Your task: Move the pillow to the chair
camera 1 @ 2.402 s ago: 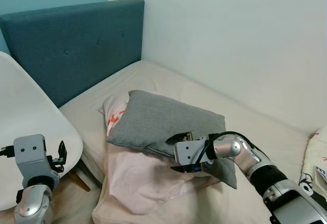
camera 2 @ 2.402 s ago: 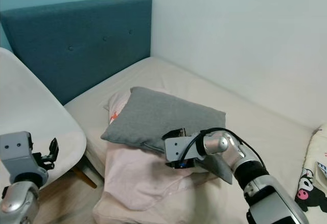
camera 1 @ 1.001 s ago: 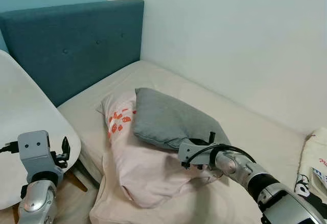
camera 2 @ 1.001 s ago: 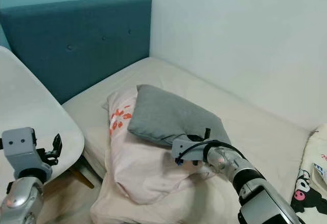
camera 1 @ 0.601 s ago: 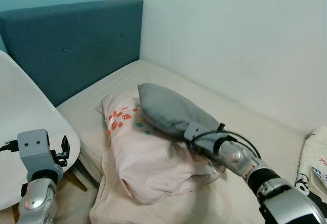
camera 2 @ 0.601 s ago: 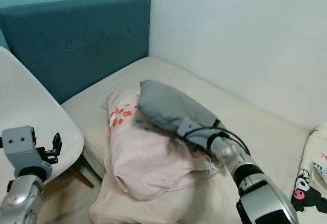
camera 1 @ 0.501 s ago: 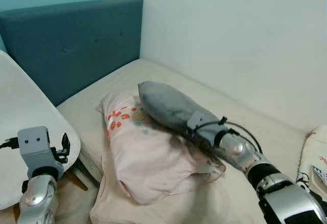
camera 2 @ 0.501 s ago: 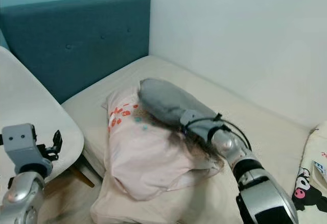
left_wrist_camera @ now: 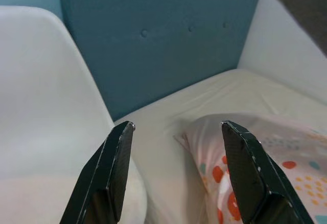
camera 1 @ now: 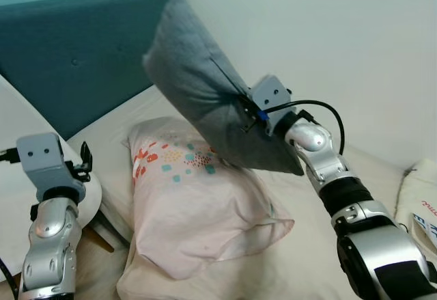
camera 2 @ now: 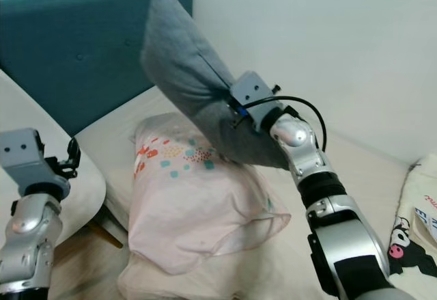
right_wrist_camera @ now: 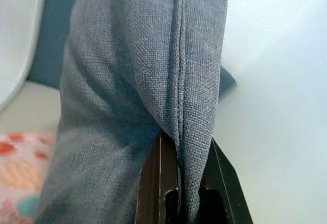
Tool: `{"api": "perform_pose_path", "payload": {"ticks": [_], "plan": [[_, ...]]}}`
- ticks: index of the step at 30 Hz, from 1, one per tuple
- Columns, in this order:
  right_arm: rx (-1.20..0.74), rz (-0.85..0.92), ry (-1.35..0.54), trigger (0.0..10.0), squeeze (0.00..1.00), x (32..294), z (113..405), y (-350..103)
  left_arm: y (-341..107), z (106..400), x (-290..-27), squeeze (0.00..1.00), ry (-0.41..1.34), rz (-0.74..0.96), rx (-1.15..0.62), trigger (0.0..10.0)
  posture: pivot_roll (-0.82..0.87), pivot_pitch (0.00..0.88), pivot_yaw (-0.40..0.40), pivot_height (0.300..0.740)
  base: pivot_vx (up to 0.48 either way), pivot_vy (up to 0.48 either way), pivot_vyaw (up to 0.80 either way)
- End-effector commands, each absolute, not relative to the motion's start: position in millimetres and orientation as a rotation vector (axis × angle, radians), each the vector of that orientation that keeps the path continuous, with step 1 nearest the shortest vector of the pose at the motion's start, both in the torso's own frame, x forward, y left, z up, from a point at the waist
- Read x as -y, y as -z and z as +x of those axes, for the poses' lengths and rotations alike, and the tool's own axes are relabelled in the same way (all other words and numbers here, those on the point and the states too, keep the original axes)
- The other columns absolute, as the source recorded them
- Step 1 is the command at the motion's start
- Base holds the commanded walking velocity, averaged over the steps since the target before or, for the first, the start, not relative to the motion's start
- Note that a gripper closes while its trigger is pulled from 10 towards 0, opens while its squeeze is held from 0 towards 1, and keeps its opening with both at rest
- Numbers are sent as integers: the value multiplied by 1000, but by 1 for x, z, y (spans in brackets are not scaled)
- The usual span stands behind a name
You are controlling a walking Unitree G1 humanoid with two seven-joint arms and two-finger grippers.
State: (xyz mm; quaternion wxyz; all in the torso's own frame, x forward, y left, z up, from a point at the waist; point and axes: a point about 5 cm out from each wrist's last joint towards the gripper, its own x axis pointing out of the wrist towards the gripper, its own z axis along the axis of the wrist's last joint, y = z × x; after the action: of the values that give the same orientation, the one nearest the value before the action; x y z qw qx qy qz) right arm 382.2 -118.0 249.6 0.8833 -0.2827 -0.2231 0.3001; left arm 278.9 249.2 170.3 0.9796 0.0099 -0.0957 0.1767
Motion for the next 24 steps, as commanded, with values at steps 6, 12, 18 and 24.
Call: {"api": "perform_pose_path", "payload": {"ticks": [6, 12, 18, 24], "plan": [[614, -491, -813, 0, 0, 75, 361, -269, -178, 287, -243, 0, -349, 62, 224, 10000, -2, 0, -129, 740, 0, 0, 800], [620, -443, -891, 0, 0, 61, 352, -265, -181, 288, -243, 0, -349, 80, 230, 10000, 0, 0, -130, 740, 0, 0, 800], [623, -429, -941, 0, 0, 53, 345, -260, -179, 288, -241, 0, -345, 81, 228, 10000, 19, 0, -135, 740, 0, 0, 800], [589, -428, -1046, 0, 0, 37, 333, -244, -173, 286, -227, 0, -280, 100, 223, 10000, 21, 0, -128, 740, 0, 0, 800]]}}
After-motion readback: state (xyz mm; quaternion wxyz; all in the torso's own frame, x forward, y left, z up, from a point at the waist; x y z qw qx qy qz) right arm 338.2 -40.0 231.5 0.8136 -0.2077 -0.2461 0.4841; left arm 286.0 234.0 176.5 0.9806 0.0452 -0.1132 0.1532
